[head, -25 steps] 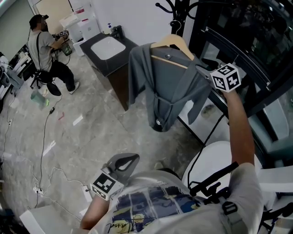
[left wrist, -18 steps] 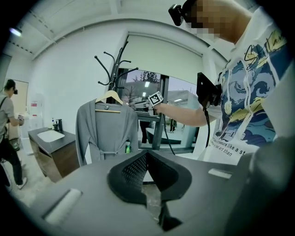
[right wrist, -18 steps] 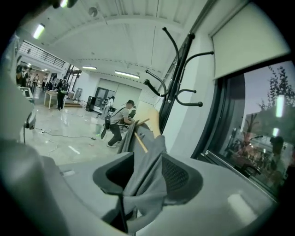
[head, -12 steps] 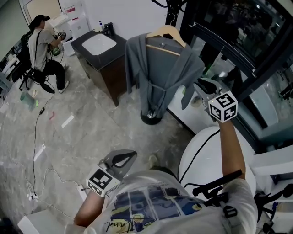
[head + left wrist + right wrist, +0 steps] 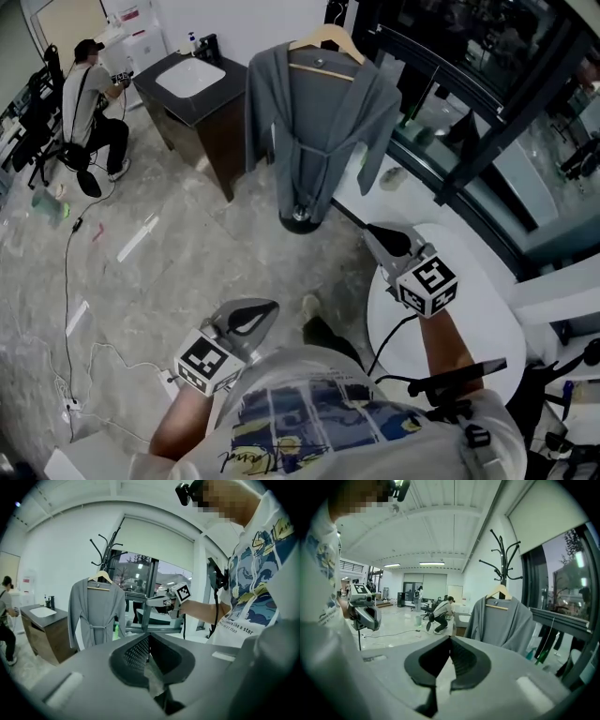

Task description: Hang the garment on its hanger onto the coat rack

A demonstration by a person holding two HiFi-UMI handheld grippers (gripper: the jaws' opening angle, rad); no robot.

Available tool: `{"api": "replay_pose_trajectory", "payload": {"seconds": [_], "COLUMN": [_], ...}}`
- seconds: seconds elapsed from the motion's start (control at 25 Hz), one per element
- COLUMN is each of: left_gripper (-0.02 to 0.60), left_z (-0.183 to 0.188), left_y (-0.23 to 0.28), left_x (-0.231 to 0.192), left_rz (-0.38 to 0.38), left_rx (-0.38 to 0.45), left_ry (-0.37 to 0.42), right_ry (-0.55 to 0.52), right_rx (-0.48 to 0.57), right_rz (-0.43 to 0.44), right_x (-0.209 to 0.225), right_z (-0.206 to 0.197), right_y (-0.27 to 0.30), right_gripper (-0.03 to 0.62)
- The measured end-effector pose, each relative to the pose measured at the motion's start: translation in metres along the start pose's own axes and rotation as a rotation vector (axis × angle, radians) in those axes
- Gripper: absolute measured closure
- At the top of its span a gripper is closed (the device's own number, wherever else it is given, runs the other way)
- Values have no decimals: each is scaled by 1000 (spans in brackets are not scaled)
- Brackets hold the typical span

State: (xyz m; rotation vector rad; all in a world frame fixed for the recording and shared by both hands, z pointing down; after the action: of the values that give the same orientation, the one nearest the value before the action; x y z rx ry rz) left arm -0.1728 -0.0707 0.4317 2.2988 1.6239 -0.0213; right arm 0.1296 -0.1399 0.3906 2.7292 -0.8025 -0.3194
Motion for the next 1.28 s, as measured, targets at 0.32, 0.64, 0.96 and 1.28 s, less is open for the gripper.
{"api": "replay_pose_trajectory", "payload": {"seconds": [0.32,0.64,0.96,1.28], "left_gripper": [578,578,578,578], "left_z": [-14,-19,-26,-30], "left_y": [-18,-31,-45,-48], "left_x": [23,39,47,53], "left_rz": [-16,-11,4,7], "left_rx": [16,26,39,33], "left_ry": [6,16,3,-1], "right_ry": [35,27,3,-5], "right_rx": [-51,-67,-61,-68], "right_rz": [40,83,127,146], "right_x": [-73,-114,-140,-152], "right_z": [-30,-34,-29,-31], "right_y": [-32,-42,-42,-45], "right_gripper": [591,591,591,591]}}
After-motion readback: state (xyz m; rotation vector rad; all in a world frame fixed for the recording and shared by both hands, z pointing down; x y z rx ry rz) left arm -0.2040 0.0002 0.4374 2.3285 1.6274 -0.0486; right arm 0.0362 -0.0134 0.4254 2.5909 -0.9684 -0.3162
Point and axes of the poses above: the fingertips, and each gripper's own axes: y forward along the fingers, x to its right, z out of its top, the point moved 9 cm from there along -y, backward along the fingers, and after that the axes turned 3 degrees about -z, right-handed, at the moved point
